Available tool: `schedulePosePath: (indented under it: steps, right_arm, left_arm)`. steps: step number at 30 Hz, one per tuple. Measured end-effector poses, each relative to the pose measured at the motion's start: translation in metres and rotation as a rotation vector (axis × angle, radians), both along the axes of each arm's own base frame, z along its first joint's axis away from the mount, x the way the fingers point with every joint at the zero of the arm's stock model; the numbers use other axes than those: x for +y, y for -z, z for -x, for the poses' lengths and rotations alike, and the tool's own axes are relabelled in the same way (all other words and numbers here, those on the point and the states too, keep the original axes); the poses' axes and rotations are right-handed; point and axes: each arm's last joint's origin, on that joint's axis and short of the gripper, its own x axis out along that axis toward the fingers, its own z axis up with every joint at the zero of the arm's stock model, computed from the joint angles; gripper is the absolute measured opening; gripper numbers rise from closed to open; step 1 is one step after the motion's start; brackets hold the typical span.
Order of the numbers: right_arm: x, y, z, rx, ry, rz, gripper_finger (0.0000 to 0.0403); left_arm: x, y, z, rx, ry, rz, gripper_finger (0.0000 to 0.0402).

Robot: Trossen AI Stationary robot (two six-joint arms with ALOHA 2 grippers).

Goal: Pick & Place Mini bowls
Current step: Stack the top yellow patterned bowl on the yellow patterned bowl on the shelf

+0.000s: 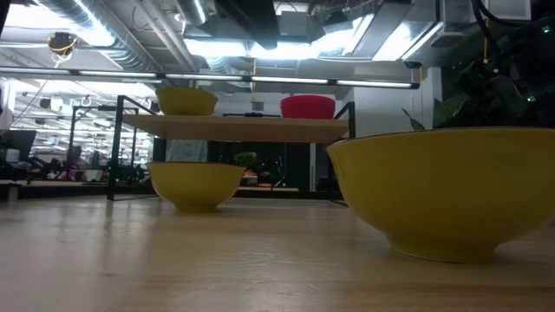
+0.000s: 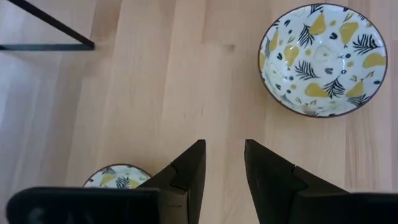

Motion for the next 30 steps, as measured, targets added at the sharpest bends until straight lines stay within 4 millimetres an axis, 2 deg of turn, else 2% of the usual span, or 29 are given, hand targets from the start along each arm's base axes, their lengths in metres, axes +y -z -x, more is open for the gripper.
schedulePosePath:
  steps: [4,10,14,17,25,30]
  right_arm:
    - [0.000,0.000,0.000,0.000,0.000,0.000,0.0014]
    - [0.000,0.000,0.000,0.000,0.000,0.000,0.0014]
    - [0.000,0.000,0.000,0.000,0.000,0.000,0.0014]
    - [0.000,0.000,0.000,0.000,0.000,0.000,0.0014]
    - [0.000,0.000,0.000,0.000,0.000,0.000,0.0014]
    - [0.000,0.000,0.000,0.000,0.000,0.000,0.0014]
  left_arm:
    - [-0.001,0.000,0.001,0.011,0.017,0.001,0.0123]
    - [-0.006,0.001,0.003,0.043,0.037,0.100,0.0169]
    - [-0.010,0.002,0.005,0.056,0.098,0.066,0.0187]
    - [-0.010,0.003,0.009,0.088,0.113,0.018,0.0189]
    - [-0.001,0.009,0.026,0.259,-0.013,-0.013,0.0174]
    - [0.000,0.009,0.028,0.281,-0.021,-0.021,0.0171]
